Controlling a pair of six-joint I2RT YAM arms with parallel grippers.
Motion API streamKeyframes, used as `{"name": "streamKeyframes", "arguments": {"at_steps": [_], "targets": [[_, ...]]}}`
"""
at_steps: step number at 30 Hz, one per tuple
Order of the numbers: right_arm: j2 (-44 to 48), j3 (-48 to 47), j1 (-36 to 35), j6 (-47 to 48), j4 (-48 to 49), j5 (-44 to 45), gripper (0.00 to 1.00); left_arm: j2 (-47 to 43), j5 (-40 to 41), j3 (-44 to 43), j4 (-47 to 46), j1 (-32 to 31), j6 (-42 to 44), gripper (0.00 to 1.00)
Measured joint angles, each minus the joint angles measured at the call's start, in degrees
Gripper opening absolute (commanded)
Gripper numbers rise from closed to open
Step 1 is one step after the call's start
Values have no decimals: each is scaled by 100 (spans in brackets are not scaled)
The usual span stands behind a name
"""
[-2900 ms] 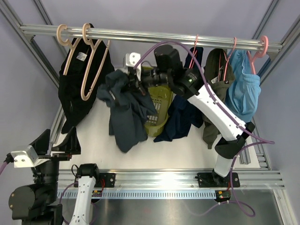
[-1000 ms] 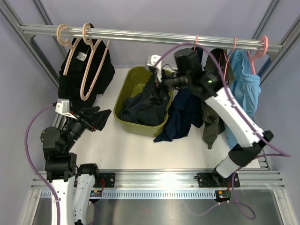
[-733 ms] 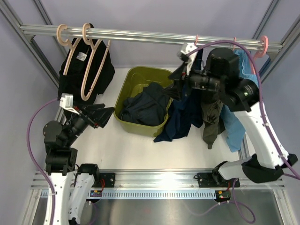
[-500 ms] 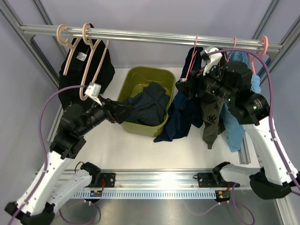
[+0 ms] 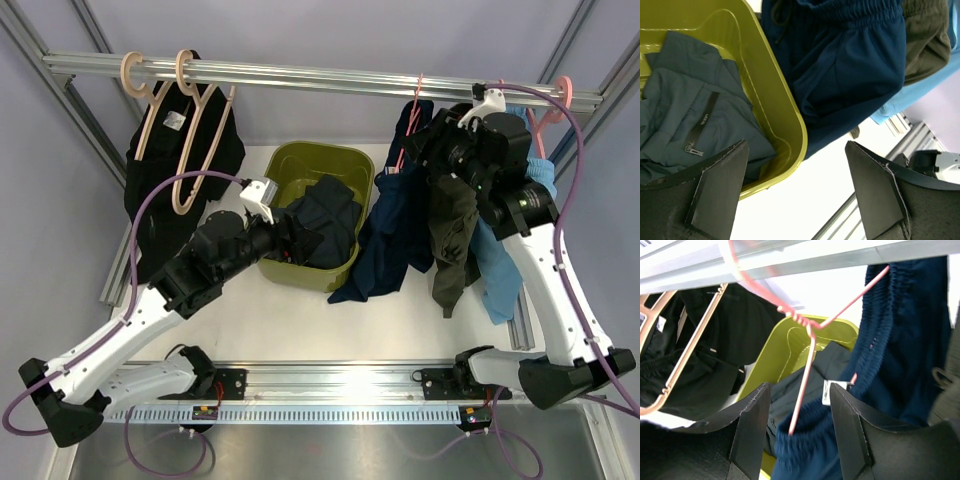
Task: Remove the shorts from the hanger
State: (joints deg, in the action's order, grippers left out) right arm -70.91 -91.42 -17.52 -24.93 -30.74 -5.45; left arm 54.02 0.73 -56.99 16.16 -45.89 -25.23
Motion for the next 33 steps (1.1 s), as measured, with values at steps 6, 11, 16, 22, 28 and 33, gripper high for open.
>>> {"name": "streamKeyframes", "arguments": {"at_steps": [6,11,16,22,28,33], "targets": [[-330,144,0,-216,424,-63,50,-118,238,15,-33,-42,-7,84],[-463,275,0,-275,763,-66,38,-201,297,35,-72,-59,-17,84],[-525,448,-4,-313,1099,-116,20,-210,308,50,-81,-66,-28,84],[-514,498,-4,-363,1222,-122,0,-234,323,170,-118,-81,-44,84],[-514,422,39,-509,1220,-275,0,-234,323,203,-129,-92,-57,84],[-603,116,337,-754,1239,-619,0,-245,323,214,-131,-92,-70,84]]}}
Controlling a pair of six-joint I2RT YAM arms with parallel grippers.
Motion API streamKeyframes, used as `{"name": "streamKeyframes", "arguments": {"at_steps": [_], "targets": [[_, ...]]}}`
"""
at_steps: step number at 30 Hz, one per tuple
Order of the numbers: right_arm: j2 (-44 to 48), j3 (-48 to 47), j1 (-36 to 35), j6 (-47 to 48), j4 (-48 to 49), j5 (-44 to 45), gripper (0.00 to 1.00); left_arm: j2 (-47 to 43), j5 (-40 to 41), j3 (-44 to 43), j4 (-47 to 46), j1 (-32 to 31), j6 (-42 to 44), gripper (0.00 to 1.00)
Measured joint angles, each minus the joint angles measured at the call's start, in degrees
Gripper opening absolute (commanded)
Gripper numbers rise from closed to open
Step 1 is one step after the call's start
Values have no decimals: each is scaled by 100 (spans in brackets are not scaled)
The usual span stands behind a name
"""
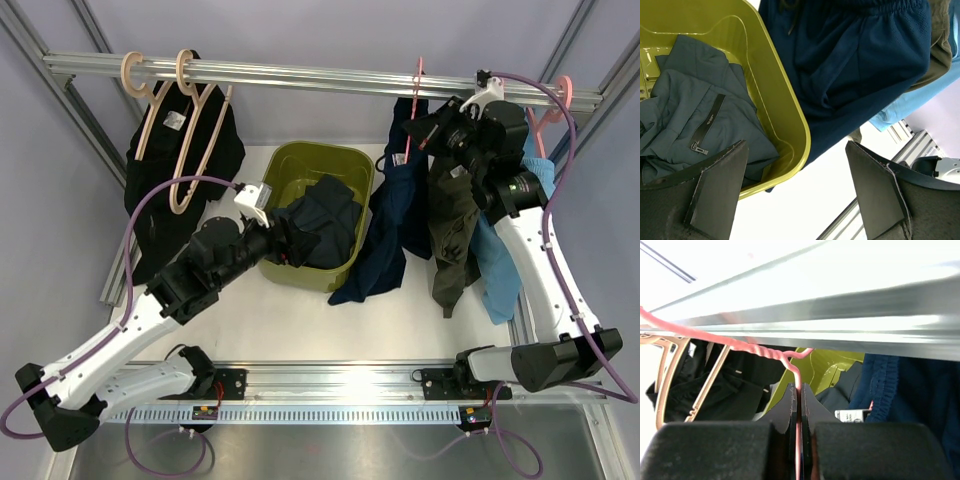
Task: Remove the shorts from the hanger
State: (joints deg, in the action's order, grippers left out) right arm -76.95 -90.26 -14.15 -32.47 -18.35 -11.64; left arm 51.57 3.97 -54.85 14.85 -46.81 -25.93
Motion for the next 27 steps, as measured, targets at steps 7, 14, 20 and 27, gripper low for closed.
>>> {"name": "streamKeyframes", "arguments": {"at_steps": [7,14,20,27], "targets": [[92,120,149,-63,122,-621,0,-55,-2,17,-116,-11,-4,89],[933,1322,260,245,839,-1327,0,-52,2,13,-361,-15,-238,91],[1784,1934,337,1043,929,-1539,0,192,-107,-208,-621,-17,37,92],[2503,2444,376,1836,1132,-1773,0,1403,-841,-962,-992,-24,498,92]]}}
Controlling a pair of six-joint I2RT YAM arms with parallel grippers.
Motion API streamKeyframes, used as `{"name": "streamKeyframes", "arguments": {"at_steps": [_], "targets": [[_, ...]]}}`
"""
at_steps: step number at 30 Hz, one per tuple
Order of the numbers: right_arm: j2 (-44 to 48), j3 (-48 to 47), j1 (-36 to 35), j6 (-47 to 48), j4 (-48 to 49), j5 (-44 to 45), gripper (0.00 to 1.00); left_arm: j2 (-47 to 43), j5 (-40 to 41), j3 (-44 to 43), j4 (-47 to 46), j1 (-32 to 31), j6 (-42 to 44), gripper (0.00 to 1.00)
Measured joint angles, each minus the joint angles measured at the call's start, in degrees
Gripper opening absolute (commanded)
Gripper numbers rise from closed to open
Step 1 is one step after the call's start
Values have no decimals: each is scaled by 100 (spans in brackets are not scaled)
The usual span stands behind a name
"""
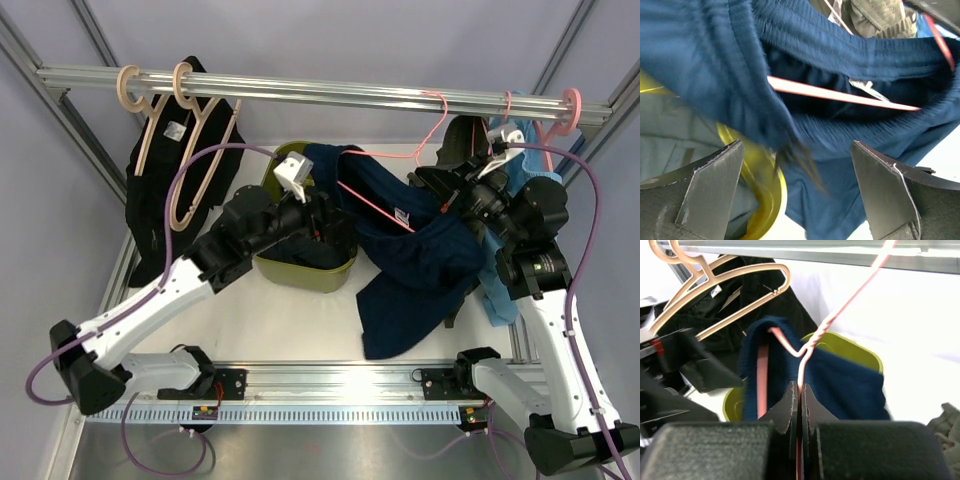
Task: Remove the shorts from the hanger
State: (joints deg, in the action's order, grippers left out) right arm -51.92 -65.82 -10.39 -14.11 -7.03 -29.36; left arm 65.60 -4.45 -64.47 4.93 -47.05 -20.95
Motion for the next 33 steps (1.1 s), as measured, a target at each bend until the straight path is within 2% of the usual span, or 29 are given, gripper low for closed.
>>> {"name": "streamKeyframes", "arguments": {"at_steps": [5,14,23,33], "targets": [[-142,-140,0,162,26,-74,0,417,-310,-142,-192,-4,55,92],[-564,-308,0,247,-33,-313,0,393,-348,-181,-208,-4,166,92],[-745,-501,-20,1327,-111,-269,0,302,-319,-181,-201,-4,221,92],[-997,-557,-129,1749,291,39,0,234,-164,-181,-197,-4,323,92]]}}
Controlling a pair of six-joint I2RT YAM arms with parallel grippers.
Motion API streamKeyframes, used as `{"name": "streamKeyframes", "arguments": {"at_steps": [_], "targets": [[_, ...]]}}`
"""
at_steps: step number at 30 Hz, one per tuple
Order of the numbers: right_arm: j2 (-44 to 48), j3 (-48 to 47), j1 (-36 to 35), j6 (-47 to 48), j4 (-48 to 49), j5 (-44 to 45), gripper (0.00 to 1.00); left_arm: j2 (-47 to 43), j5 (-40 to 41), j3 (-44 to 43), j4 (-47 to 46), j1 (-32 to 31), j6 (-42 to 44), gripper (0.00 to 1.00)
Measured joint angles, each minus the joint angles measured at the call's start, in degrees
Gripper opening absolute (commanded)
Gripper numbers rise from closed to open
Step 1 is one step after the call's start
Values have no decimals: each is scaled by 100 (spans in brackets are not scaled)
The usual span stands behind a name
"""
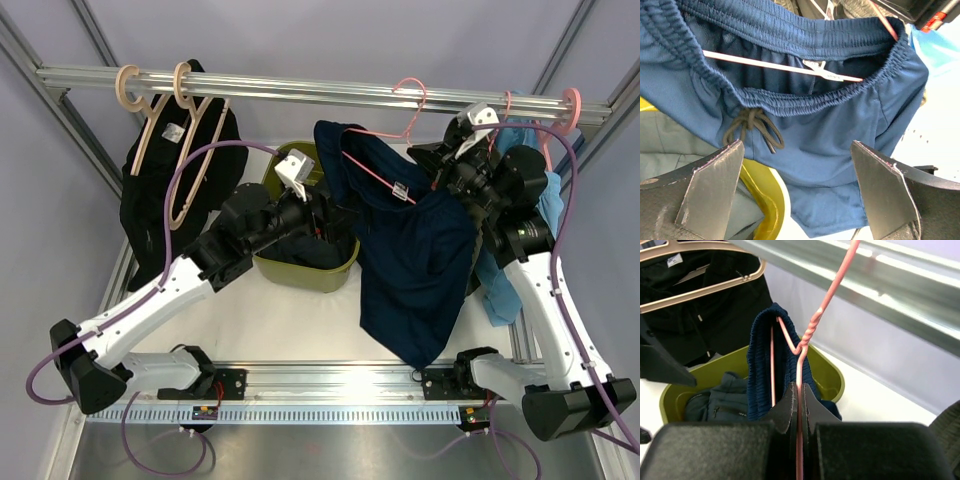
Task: Remove the shorts from the hanger
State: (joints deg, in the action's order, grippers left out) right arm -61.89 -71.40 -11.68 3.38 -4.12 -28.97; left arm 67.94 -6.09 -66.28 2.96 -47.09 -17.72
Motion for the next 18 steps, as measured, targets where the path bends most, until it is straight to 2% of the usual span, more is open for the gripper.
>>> {"name": "streamKeyframes", "arguments": {"at_steps": [8,13,18], "targets": [[-232,-190,-7,24,389,33,0,-81,48,0,0,2,15,92],[-223,-245,-7,7,590,-387,0,-114,74,2,9,2,15,92],[92,-122,-7,98,356,-863,0,-337,361,33,22,2,15,91]]}}
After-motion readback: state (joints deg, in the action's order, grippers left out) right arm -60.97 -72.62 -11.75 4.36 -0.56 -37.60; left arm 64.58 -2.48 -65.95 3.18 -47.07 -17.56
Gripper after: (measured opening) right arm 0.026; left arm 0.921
